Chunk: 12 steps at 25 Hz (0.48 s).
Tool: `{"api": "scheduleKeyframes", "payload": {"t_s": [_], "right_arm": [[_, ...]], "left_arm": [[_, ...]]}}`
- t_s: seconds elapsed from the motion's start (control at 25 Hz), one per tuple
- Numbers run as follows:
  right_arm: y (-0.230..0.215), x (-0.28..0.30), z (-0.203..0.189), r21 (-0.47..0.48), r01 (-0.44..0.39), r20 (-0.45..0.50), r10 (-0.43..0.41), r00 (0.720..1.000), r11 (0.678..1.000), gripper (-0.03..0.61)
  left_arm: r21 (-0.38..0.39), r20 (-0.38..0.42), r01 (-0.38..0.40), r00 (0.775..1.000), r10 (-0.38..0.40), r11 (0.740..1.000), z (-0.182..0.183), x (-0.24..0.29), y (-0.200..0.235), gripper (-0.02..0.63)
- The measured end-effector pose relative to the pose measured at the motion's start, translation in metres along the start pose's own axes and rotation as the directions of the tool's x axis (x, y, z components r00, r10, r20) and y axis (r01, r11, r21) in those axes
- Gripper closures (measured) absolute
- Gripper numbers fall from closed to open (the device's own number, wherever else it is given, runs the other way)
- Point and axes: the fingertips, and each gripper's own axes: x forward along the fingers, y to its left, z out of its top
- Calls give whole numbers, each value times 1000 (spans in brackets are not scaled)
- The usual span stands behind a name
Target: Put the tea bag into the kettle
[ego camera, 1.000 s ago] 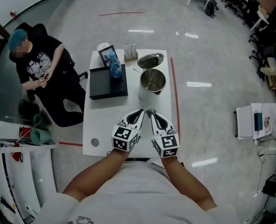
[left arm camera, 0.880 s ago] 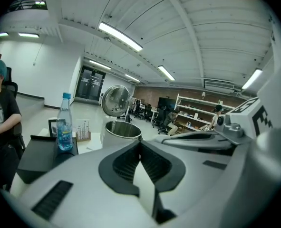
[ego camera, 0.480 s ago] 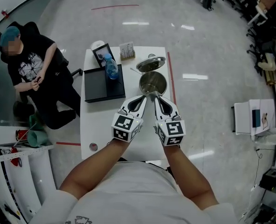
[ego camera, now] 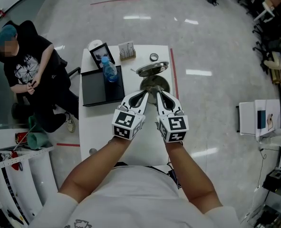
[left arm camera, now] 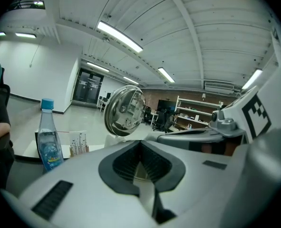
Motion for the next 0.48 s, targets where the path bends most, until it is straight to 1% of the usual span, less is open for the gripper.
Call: {"api": "scheduleKeyframes", "payload": {"t_s": [0.2, 0.28, 0.36, 0.48], "right_arm": [[-5, 2, -5, 6, -6, -3, 6, 1000, 1000, 559], [-5, 3, -6, 10, -8, -2, 8, 1000, 1000, 536], [-4, 3, -6, 13, -15, -1, 15, 1000, 1000, 499], [-1, 2, -4, 12, -21, 2, 21, 1000, 1000, 497]], "left_arm": [[5, 1, 0, 1000, 0, 1000, -3, 3, -1, 603], [2, 0, -2, 1000, 2, 1000, -6, 2, -1, 601], [-3, -4, -5, 1000, 5, 1000, -7, 1, -1, 603], [-7, -5, -8, 1000, 8, 1000, -8, -2, -3, 603]]}}
